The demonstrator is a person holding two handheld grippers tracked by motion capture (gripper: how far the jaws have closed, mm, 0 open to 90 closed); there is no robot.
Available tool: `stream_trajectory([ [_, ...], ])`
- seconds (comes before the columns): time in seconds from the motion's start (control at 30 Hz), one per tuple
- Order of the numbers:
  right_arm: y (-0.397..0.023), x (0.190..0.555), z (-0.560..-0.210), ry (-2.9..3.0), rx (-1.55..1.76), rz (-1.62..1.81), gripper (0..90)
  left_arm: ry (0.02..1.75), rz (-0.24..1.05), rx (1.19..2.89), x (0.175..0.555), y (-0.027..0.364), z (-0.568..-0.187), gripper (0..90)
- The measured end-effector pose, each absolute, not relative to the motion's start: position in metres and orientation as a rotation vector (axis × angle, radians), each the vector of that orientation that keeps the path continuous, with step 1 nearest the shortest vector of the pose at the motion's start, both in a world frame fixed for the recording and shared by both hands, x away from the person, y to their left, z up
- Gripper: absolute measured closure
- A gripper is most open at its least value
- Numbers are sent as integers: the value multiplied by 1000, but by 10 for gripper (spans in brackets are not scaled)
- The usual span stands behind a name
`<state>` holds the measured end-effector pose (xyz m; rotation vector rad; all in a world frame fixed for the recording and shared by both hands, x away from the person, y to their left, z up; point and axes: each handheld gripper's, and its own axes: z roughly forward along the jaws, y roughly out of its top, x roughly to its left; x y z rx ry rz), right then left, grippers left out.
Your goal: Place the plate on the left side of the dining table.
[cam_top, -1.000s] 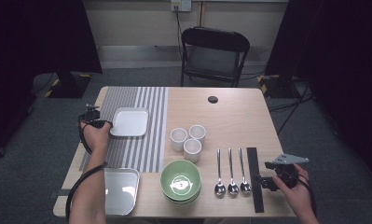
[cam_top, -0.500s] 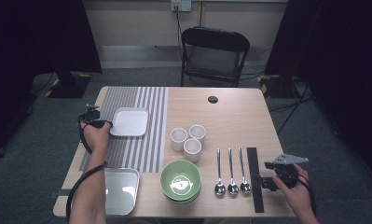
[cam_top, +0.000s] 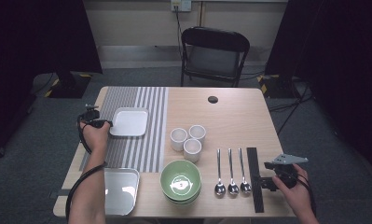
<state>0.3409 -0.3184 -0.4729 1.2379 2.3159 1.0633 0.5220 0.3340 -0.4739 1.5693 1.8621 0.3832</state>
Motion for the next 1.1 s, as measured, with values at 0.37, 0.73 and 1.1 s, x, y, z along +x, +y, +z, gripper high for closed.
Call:
stream_trajectory([
  [0.37,-318,341,-473,2319,1237,1065,210,1875,382,1578,523,334,-473,882],
  [0.73,-318,341,-473,2321,1239,1065,210,1872,369,1577,523,335,-474,884],
  [1.1,-318,341,-474,2324,1239,1063,210,1883,372,1576,524,334,-473,884],
])
